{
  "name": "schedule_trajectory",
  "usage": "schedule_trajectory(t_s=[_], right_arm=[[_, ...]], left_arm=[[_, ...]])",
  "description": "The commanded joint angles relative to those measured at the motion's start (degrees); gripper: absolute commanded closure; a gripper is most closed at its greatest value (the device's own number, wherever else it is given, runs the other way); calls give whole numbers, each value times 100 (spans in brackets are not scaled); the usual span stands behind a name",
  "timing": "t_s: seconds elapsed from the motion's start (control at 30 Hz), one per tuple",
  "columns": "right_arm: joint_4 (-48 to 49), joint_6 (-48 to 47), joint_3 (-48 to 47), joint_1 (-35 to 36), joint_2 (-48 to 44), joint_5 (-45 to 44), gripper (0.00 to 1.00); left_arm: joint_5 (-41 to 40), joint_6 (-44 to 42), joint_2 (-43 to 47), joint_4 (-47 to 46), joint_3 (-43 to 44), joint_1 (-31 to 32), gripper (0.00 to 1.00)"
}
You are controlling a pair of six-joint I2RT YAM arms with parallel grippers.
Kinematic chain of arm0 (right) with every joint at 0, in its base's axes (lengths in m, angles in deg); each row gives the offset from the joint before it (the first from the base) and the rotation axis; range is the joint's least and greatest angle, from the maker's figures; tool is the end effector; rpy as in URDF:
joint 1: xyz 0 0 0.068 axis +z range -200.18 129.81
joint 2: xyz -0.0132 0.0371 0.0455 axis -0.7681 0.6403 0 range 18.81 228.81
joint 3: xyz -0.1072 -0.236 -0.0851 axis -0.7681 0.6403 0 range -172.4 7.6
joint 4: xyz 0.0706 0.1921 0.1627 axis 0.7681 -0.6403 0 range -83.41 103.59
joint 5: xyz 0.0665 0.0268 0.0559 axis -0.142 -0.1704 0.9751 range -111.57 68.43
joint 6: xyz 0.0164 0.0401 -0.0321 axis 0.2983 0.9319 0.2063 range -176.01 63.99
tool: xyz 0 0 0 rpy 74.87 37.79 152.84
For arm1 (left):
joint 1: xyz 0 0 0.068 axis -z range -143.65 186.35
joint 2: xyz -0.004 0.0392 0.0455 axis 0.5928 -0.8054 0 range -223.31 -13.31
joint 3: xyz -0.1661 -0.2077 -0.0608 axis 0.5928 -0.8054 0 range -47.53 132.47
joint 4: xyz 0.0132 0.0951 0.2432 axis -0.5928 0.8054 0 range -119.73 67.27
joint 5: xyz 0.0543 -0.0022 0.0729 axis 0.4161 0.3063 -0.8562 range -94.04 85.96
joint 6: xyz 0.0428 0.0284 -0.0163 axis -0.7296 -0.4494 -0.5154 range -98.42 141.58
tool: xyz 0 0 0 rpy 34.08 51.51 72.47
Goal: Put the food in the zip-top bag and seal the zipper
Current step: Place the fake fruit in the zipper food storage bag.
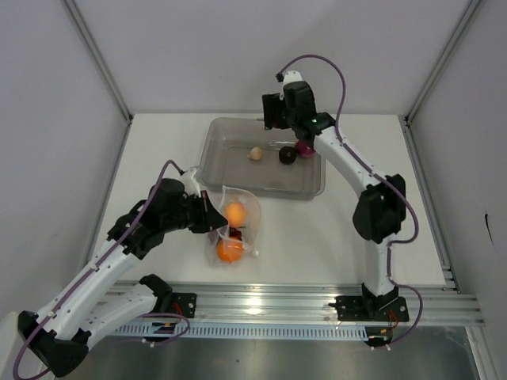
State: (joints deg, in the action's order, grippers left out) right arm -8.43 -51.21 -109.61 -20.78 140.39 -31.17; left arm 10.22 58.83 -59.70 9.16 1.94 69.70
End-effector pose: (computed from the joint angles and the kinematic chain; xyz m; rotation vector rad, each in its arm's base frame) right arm 0.4428 0.2427 0.3311 -0.3289 2.0039 0.2069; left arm 0.1350 -0.0994 0.3142 0.0699 2.3427 -0.9304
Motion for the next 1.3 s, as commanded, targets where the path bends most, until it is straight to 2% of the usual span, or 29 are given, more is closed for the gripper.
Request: schedule_trajectory(t_s=[0.0,0.1,0.17,0.23,0.5,0.6,0.63,0.73,0.97,1.13,1.17,1.2,1.27], right_arm=[[-31,240,705,249,-1318,213,79],[57,504,2091,460,-2373,617,83],[128,601,2630,696,-3135,1098,85],[41,636,3262,934,-3604,1198,86],[-303,908,4302,2436,-5511,1434,86],[-189,1093,4662,2552,-5698,1864,84],[-145,1128,4724,2544,-5672,2223,84],[-22,1260,4847,2561,-5453,2585,82],[479,1454,5015,2596,-4882,2797,76],[655,1410,4910,2596,-4582,2798,61],[638,1401,4874,2596,-4530,2771,56],[612,1392,4831,2596,-4416,2745,45],[550,1366,4699,2596,-4292,2719,35]], left_arm=[[156,98,16,-233,-17,-38,99],[226,115,-19,-251,1,-38,99],[252,124,-2,-268,18,-38,100],[261,98,16,-251,36,-30,100],[182,27,104,-128,63,-38,100],[217,71,148,-136,36,-38,99],[235,97,157,-154,27,-47,99],[288,150,200,-198,-17,-47,99],[253,194,297,-110,-43,-47,99],[279,212,289,-110,-61,-47,99],[296,221,280,-128,-95,-47,99],[314,238,280,-154,-104,-47,100],[332,256,288,-180,-131,-47,99]])
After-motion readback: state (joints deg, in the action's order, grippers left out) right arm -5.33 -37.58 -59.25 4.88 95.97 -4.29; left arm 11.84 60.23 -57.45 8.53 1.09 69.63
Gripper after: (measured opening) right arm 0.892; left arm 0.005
